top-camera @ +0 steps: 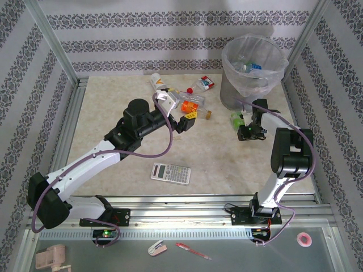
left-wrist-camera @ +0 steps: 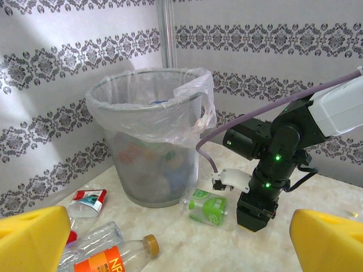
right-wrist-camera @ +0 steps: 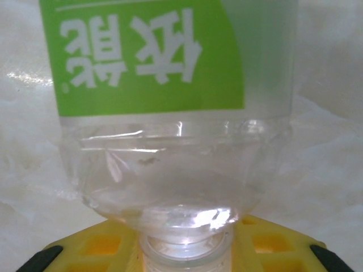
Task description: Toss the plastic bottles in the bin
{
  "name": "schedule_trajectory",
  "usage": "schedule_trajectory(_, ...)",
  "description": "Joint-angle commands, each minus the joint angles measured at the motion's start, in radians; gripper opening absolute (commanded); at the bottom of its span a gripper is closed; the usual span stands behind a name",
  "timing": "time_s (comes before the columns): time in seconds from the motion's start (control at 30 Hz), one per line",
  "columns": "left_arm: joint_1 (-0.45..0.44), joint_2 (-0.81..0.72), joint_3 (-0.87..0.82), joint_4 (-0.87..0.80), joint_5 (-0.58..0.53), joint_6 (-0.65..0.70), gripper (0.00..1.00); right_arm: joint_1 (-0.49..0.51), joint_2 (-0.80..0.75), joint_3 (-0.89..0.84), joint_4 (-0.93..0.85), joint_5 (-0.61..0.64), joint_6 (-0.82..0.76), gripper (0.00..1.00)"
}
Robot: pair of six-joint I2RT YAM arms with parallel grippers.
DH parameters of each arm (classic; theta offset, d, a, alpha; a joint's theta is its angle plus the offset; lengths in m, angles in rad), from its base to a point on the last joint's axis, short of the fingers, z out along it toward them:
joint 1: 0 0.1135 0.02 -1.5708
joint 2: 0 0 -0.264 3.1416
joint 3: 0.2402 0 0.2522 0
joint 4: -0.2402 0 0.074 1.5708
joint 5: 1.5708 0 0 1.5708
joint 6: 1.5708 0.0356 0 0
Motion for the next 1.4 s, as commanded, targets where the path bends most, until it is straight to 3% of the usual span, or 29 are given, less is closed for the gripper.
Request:
schedule_trajectory(0.0, -0.011, -0.034, -0.008, -0.003, -0.016, 0.02, 1.0, 0.015, -0.023, 0.011, -0.013, 0.006, -0.018, 0.23)
schedule_trajectory(0.13, -0.012, -0.034, -0.01, 0.0, -0.015, 0.018, 1.0, 0.042, -0.058, 0.005, -0.019, -0.011, -0.034, 0.17)
schedule_trajectory(0.5, -0.011, -0.041, -0.02, 0.019, -0.015, 0.013, 1.0, 0.181, -0.236, -0.093, 0.039, -0.07, -0.012, 0.16)
schedule_trajectory(0.77, -0.011, -0.04, -0.018, 0.024, -0.011, 0.01, 1.0, 0.265, -0.393, -0.113, 0.095, -0.189, 0.031, 0.12)
schedule_trajectory(1.07, -0.011, -0.03, -0.012, 0.046, 0.002, -0.007, 1.0, 0.276, -0.528, 0.019, 0.192, -0.249, 0.127, 0.1)
schedule_trajectory(1.37, -0.01, -0.04, -0.013, 0.039, -0.005, -0.012, 1.0, 0.255, -0.626, 0.138, 0.323, -0.199, 0.181, 0.06)
